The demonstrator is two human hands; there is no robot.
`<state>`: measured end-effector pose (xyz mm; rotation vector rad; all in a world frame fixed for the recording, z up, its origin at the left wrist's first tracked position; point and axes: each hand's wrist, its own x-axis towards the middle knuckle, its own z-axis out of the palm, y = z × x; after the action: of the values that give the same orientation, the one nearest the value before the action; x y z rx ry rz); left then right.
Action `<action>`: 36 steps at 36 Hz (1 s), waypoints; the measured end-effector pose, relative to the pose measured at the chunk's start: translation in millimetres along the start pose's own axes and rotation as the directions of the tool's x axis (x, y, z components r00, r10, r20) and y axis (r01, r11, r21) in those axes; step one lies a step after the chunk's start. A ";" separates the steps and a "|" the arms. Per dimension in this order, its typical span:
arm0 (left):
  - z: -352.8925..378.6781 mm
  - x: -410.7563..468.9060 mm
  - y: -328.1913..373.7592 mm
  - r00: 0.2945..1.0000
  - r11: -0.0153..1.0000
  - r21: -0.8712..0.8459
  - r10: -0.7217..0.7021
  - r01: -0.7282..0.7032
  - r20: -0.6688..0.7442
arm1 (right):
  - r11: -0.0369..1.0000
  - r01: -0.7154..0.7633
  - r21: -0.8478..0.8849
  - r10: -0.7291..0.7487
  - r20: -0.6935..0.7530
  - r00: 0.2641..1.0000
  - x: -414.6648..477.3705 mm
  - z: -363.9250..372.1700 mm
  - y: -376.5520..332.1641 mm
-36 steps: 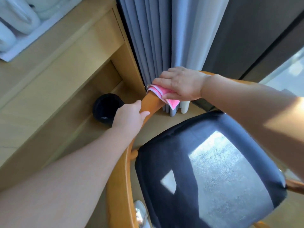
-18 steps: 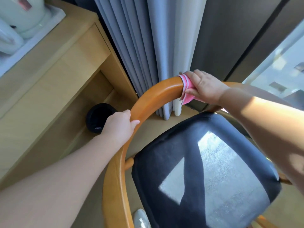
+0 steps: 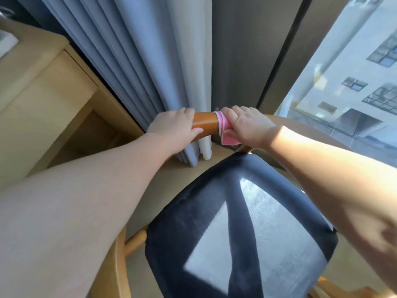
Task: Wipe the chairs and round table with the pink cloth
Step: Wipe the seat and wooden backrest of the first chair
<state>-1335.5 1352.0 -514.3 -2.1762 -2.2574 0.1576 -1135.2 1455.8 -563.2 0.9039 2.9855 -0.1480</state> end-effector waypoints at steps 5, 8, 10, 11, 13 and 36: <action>6.4 -1.0 -3.2 0.997 0.999 0.036 0.030 -0.027 -0.078 | 0.998 -0.019 -0.068 0.019 0.007 1.000 -3.9 -1.9 6.8; 7.9 -3.7 -4.0 0.995 0.999 0.031 0.048 -0.045 -0.084 | 0.996 -0.017 -0.085 0.019 0.017 1.000 -5.0 -1.7 5.3; 9.0 -4.4 -4.6 0.995 0.999 0.026 0.044 -0.042 -0.085 | 0.994 -0.034 -0.102 0.036 0.025 0.999 -8.1 -1.9 7.6; 8.6 -3.9 -5.0 0.995 0.999 0.029 0.043 -0.041 -0.087 | 0.993 -0.050 -0.106 0.053 0.032 0.998 -10.3 -3.1 9.9; 7.4 -4.0 -5.0 0.995 0.999 0.032 0.040 -0.037 -0.092 | 0.991 -0.083 -0.109 0.089 0.046 0.995 -15.1 -6.0 15.8; 3.1 -4.9 -2.5 0.997 0.999 0.022 0.028 -0.026 -0.066 | 0.879 -0.477 0.032 0.474 0.067 0.878 -91.9 -11.5 46.8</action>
<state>-1338.0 1346.7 -516.8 -2.1681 -2.1823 0.1074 -1032.7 1444.9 -551.6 1.5728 2.6138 -0.2291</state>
